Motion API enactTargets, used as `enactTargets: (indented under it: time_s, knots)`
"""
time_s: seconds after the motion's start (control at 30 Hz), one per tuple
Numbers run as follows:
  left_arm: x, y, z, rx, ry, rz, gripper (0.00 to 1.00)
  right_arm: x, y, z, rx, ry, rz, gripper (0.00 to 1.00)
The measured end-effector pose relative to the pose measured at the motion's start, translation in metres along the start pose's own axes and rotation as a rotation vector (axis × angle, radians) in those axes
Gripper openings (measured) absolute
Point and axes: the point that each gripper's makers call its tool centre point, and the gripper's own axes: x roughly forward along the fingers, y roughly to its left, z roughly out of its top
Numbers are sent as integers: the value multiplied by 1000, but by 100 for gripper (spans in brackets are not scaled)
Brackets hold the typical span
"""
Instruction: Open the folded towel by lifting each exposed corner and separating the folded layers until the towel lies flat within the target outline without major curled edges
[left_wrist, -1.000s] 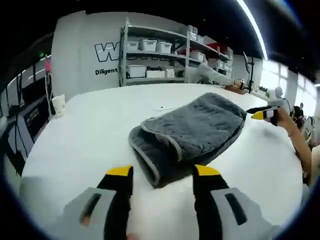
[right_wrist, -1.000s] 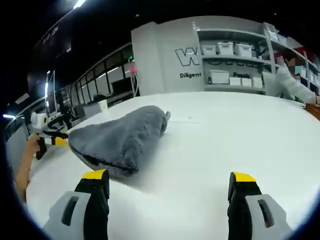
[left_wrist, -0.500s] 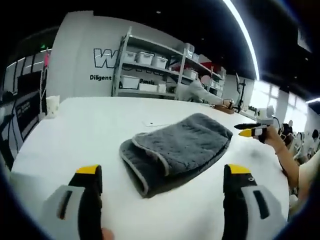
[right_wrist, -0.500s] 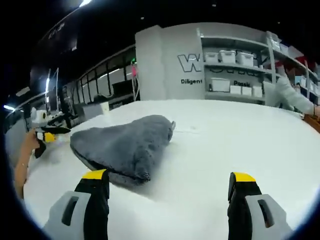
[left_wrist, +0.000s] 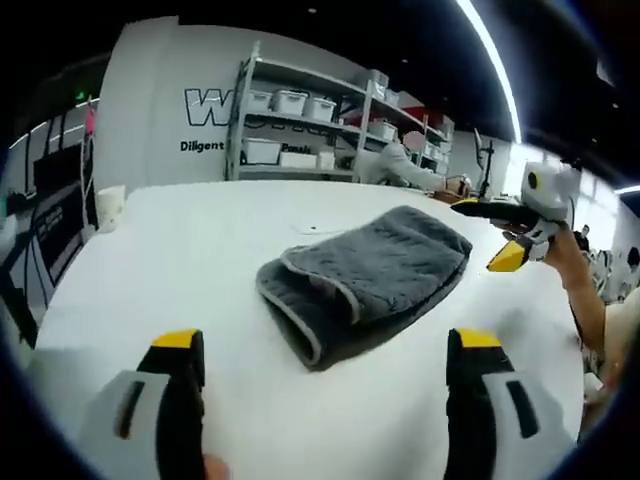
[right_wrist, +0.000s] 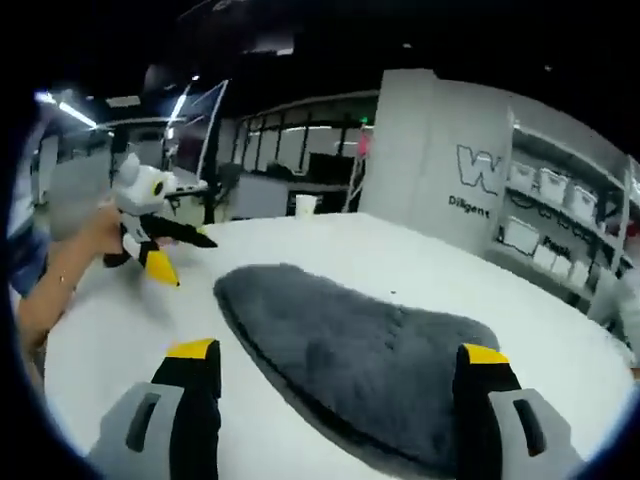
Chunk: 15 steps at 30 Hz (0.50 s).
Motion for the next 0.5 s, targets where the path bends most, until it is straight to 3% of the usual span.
enactTargets:
  time_s: [0.1, 0.13, 0.2, 0.5]
  knots:
    - [0, 2, -1, -26, -7, -11, 99, 12, 13, 8, -46, 6, 18, 84]
    - [0, 3, -1, -35, -10, -14, 99, 31, 31, 14, -104, 20, 47, 83]
    - [-1, 3, -1, -45, -17, -14, 99, 45, 46, 15, -134, 39, 78, 80]
    - [-2, 6, -3, -59, -19, -9, 99, 94, 79, 8, -173, 82, 149, 60]
